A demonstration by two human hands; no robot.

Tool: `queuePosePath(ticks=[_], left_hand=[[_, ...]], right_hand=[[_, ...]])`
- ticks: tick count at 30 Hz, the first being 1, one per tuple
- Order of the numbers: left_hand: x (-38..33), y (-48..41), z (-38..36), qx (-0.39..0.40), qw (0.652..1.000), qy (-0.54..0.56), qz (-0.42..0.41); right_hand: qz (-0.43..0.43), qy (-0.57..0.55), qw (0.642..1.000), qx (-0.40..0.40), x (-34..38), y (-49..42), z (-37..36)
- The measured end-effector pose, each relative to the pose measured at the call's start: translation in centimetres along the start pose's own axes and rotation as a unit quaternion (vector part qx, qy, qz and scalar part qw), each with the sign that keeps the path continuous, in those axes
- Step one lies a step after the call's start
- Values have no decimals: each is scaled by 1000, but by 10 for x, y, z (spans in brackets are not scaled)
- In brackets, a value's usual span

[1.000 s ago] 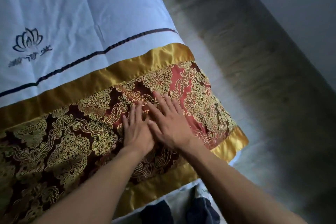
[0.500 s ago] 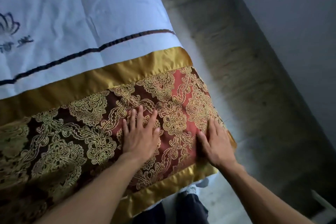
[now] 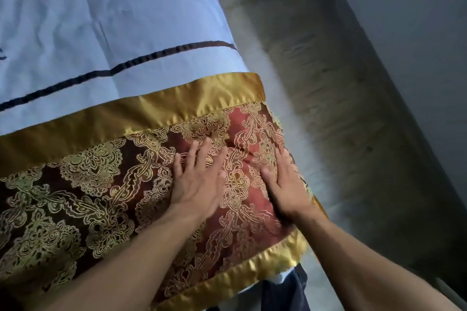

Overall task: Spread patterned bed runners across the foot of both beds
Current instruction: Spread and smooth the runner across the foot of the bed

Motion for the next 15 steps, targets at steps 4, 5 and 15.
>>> queuePosePath(ticks=[4, 5, 15], left_hand=[[-26, -17, 13, -9, 999, 12, 39], [-35, -21, 18, -20, 999, 3, 31], [-92, -109, 39, 14, 979, -159, -127]], right_hand=[[4, 55, 995, 85, -45, 19, -9], [1, 72, 994, 84, -45, 17, -8], [5, -55, 998, -40, -6, -15, 8]])
Point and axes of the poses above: each hand's wrist, its own y-axis away from the middle knuckle, its own z-axis out of the back of the hand, x = y × z, the point moved 8 cm from there along -y, towards the middle knuckle, and after that the axes turned 3 degrees about z, right-handed, at the moved point
